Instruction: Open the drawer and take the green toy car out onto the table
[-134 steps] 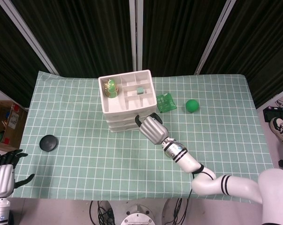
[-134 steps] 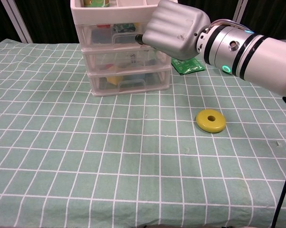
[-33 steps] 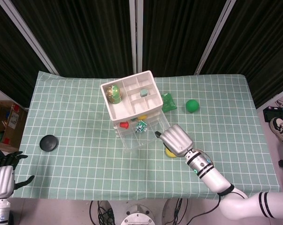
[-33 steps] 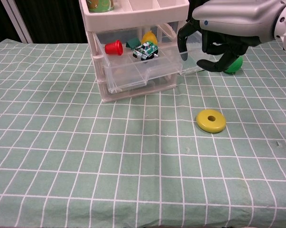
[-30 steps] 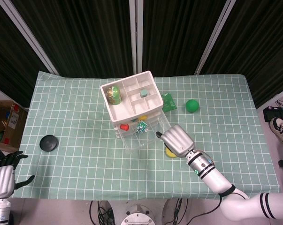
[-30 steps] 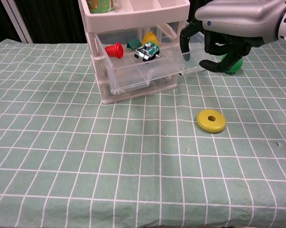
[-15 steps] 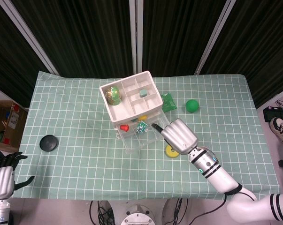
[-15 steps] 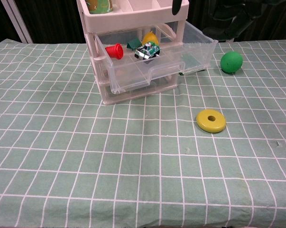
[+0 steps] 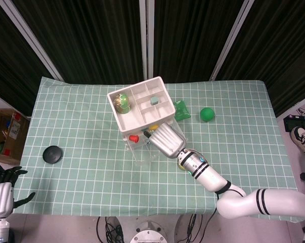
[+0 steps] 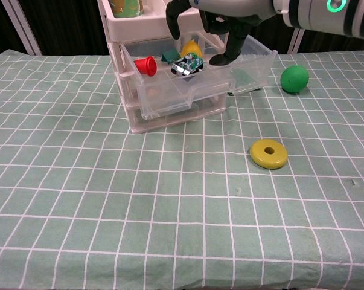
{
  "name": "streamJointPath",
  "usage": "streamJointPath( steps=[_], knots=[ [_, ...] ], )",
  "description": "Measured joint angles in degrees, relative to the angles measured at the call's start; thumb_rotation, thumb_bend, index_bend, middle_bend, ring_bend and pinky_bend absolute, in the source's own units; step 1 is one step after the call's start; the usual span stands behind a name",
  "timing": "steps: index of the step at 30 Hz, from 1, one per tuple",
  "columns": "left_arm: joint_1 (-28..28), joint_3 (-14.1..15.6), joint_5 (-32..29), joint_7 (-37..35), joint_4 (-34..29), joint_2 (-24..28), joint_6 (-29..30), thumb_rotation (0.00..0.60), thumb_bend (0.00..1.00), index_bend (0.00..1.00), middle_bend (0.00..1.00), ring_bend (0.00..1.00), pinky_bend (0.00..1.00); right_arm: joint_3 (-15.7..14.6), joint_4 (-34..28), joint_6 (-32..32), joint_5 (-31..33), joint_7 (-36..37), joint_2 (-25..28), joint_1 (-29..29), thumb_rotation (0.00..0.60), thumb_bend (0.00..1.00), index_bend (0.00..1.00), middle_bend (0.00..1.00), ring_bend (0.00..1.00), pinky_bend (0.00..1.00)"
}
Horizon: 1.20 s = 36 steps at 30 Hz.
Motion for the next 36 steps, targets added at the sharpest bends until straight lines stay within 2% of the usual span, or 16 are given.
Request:
streamJointPath(
  steps=[11, 15, 20, 24, 32, 36],
  knots=[
    [0.27, -0.1, -0.16, -0.76, 0.78, -0.41, 0.0, 0.6, 0.09, 0.32, 0.22, 0.18, 0.2, -1.45, 4.54, 0.03, 1.8, -1.64, -4.04, 2.24, 0.6, 0.19, 0.34, 0.93, 1.0, 0.97],
    [0.42, -0.13, -0.32, -1.05, 0.99, -0.51, 0.01, 0.6, 0.09, 0.32, 0.22, 0.18, 0.2, -1.94, 5.63, 0.06, 2.39, -1.78, -4.63, 2.58, 0.6, 0.22, 0.43, 0.93, 1.0, 0.97],
    [0.4, -0.13, -0.15, -1.01, 1.11, -0.57, -0.04, 0.6, 0.09, 0.32, 0.22, 0.18, 0.2, -2.17, 6.84, 0.58, 1.92, -1.07, -5.34, 2.68, 0.6, 0.32, 0.64, 0.95, 1.0, 0.98],
    [0.39, -0.28, -0.17, -0.94, 1.07, -0.44, 0.03, 0.6, 0.09, 0.32, 0.22, 0.18, 0.2, -1.99, 6.38, 2.42, -0.91, 1.36, -5.05, 1.85, 0.6, 0.34, 0.71, 0.95, 1.0, 0.99],
    [-0.27, -0.63, 0.5, -0.53, 0.67, -0.19, -0.1, 0.6, 0.09, 0.32, 0.22, 0.18, 0.2, -1.74, 1.13, 11.18, -10.44, 8.82, -0.64, -3.46, 0.6, 0.34, 0.71, 0.95, 1.0, 0.99],
    [-0.54, -0.68, 0.8, -0.04, 0.26, -0.19, -0.21, 0.6, 0.09, 0.32, 0.22, 0.18, 0.2, -3.51, -2.05, 14.3, -17.71, 14.75, 2.39, -7.22, 0.6, 0.34, 0.7, 0.95, 1.0, 0.99]
  ],
)
